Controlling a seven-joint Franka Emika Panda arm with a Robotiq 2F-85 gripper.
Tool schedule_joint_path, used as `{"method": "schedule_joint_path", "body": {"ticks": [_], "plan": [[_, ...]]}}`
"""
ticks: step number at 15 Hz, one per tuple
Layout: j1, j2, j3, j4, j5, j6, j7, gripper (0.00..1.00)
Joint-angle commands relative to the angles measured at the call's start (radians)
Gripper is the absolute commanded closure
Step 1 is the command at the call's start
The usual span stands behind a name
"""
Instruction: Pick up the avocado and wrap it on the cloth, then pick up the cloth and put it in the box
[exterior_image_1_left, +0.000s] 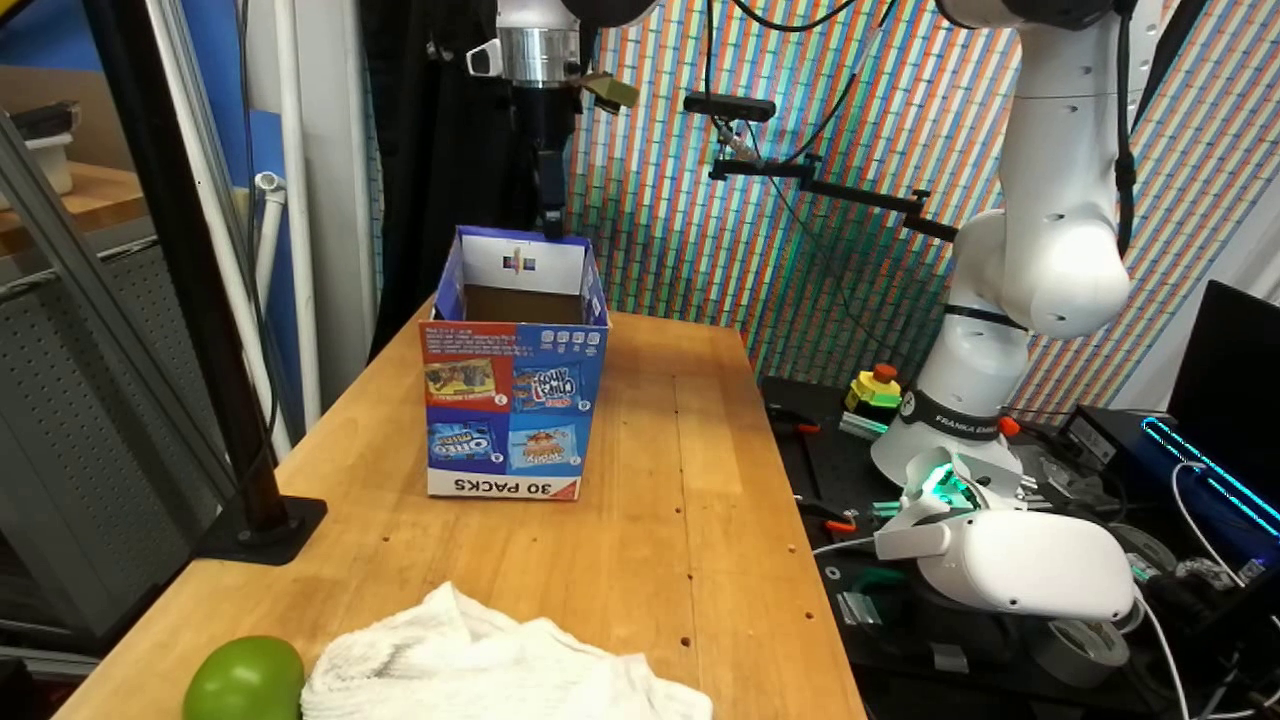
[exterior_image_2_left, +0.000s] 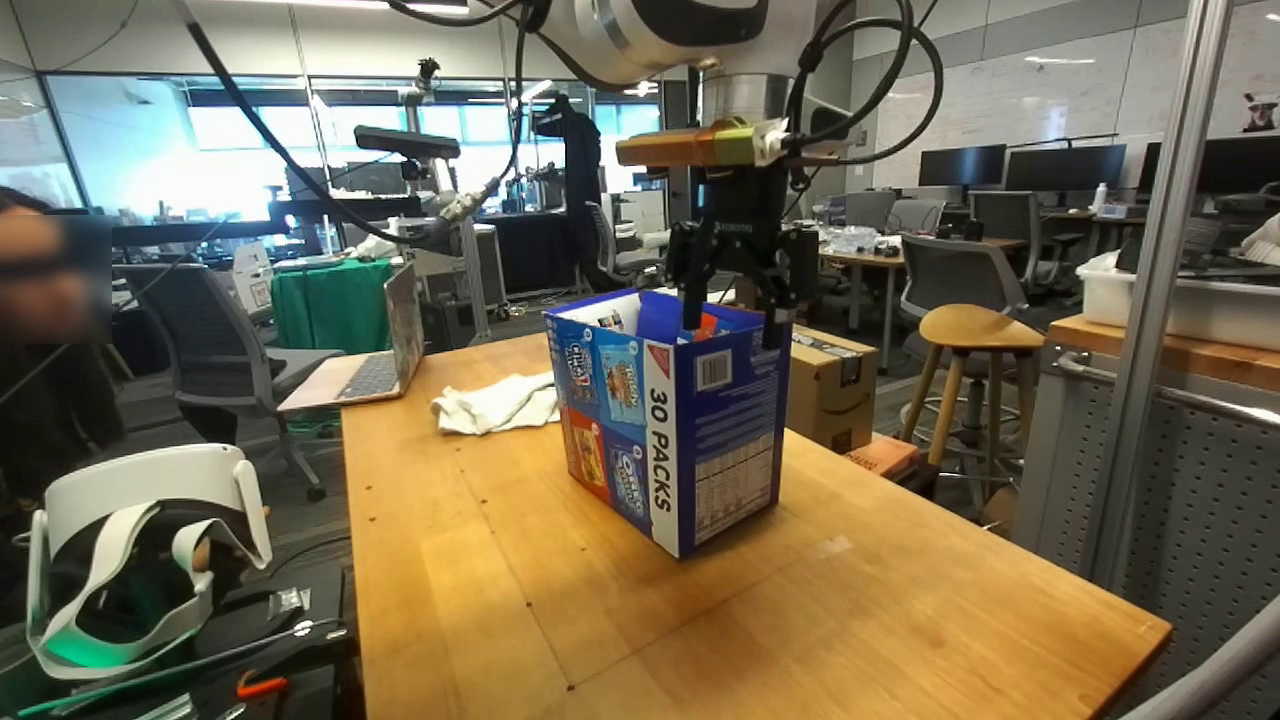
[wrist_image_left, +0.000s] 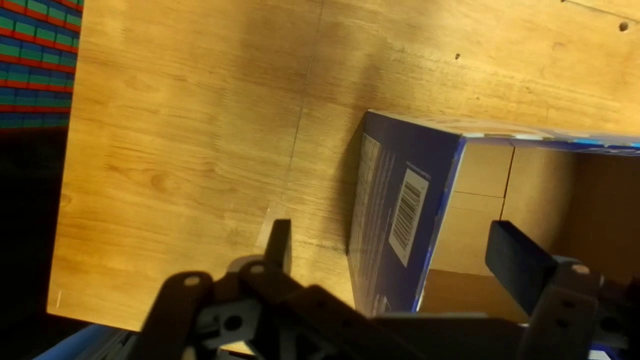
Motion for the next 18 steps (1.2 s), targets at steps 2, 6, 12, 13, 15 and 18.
{"method": "schedule_joint_path", "body": {"ticks": [2, 6, 12, 13, 15, 18], "plan": [[-0.006, 0.012, 0.005, 0.003, 0.020, -0.011, -0.011, 0.34], [-0.008, 0.010, 0.003, -0.017, 0.020, -0.014, -0.001, 0.66], [-0.024, -0.027, -0.023, -0.041, -0.001, -0.031, 0.034, 0.89], [-0.031, -0.038, -0.030, -0.046, -0.001, -0.032, 0.040, 0.85], [-0.046, -0.054, -0.045, -0.055, -0.001, -0.032, 0.050, 0.84], [-0.066, -0.086, -0.068, -0.092, -0.004, -0.033, 0.066, 0.81]]}}
